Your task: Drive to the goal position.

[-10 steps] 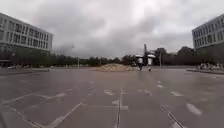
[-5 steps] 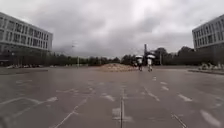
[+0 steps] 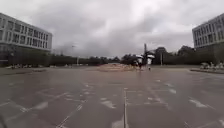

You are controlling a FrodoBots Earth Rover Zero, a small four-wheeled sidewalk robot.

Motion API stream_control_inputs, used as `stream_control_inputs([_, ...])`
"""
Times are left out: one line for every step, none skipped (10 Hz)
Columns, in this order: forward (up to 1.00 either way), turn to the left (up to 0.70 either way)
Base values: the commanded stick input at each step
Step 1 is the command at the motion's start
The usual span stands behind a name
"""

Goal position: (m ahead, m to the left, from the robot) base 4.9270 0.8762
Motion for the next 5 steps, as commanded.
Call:
stream_control_inputs([0.7,0.0])
stream_control_inputs([0.7,0.0])
stream_control_inputs([0.7,0.0])
stream_control_inputs([0.7,0.0])
stream_control_inputs([0.7,0.0])
